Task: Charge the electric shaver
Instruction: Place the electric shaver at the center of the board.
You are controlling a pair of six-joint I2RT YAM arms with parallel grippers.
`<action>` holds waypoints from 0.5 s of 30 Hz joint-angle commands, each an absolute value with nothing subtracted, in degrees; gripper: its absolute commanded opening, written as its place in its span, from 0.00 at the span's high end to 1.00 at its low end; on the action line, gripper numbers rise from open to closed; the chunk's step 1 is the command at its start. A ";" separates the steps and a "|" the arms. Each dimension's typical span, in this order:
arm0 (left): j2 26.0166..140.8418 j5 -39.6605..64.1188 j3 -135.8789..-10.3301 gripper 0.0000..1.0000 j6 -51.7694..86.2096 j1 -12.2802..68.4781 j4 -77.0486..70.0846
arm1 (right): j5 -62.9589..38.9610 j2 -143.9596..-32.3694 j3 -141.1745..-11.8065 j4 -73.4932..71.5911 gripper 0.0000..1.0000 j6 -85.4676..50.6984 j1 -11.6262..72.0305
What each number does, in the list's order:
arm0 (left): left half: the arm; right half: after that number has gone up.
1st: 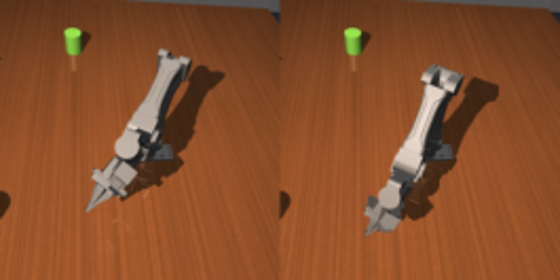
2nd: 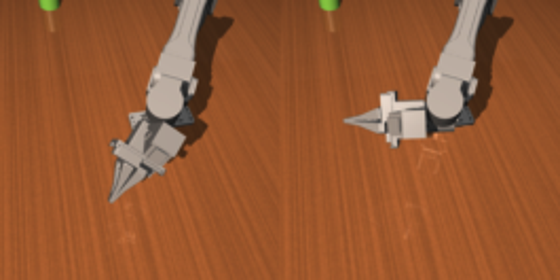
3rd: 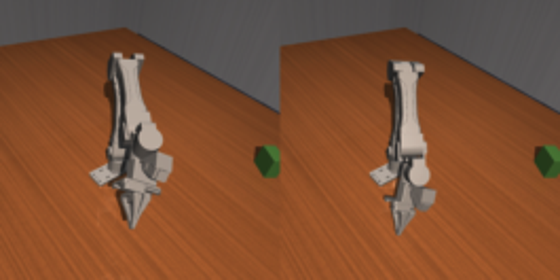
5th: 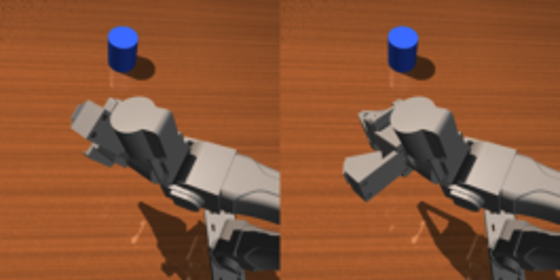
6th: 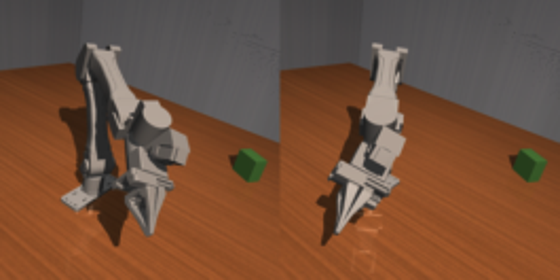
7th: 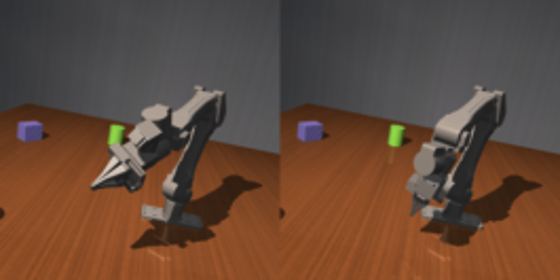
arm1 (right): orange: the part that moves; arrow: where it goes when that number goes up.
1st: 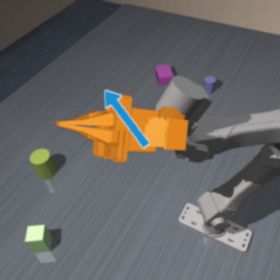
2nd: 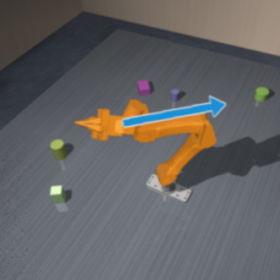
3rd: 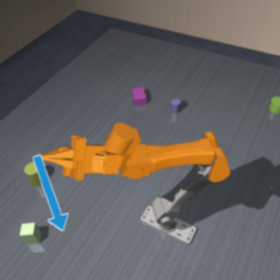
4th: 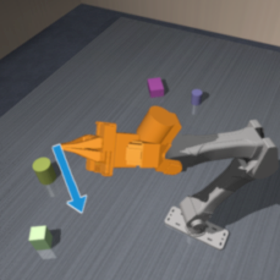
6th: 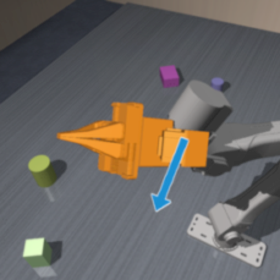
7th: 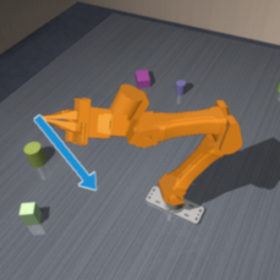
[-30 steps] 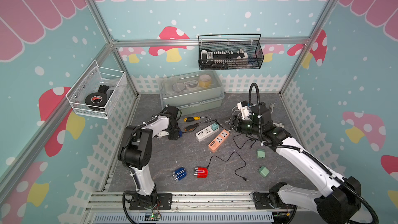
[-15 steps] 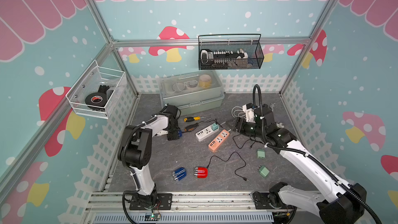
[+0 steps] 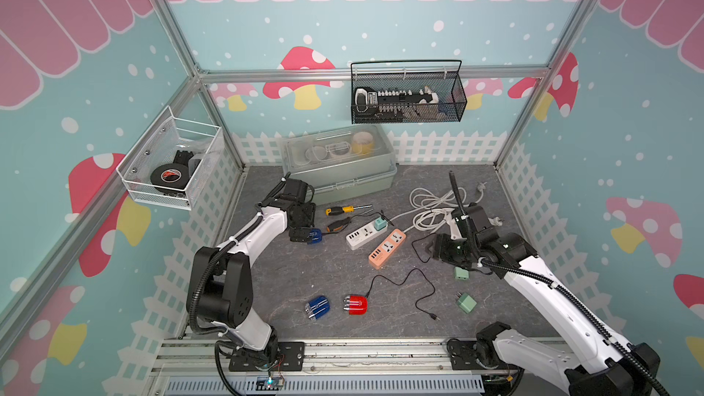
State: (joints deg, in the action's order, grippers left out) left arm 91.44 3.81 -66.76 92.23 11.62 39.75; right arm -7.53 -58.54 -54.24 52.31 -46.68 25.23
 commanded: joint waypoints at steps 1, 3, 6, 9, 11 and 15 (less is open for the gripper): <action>87.87 4.90 -65.26 0.16 81.75 13.37 45.21 | -5.03 -55.67 -49.69 64.02 0.45 -44.65 26.20; 86.32 5.30 -64.64 0.16 78.25 14.33 46.65 | -3.47 -54.47 -47.20 64.45 0.46 -46.02 26.54; 83.63 4.79 -64.98 0.17 72.41 16.36 48.95 | -1.77 -54.60 -45.93 60.45 0.45 -49.15 26.44; 81.15 4.31 -66.15 0.21 65.40 19.59 49.83 | 0.54 -59.38 -48.36 56.07 0.45 -52.48 25.32; 79.68 3.45 -66.90 0.24 61.02 21.92 50.55 | 1.85 -63.46 -50.32 54.38 0.45 -55.48 22.94; 77.23 2.66 -67.44 0.32 54.42 25.66 50.54 | 2.27 -69.09 -51.51 48.80 0.59 -57.57 18.63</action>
State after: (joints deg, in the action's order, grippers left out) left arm 78.89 4.56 -65.65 63.48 24.01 48.62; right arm -0.45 -66.70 -49.82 52.90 -54.28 20.38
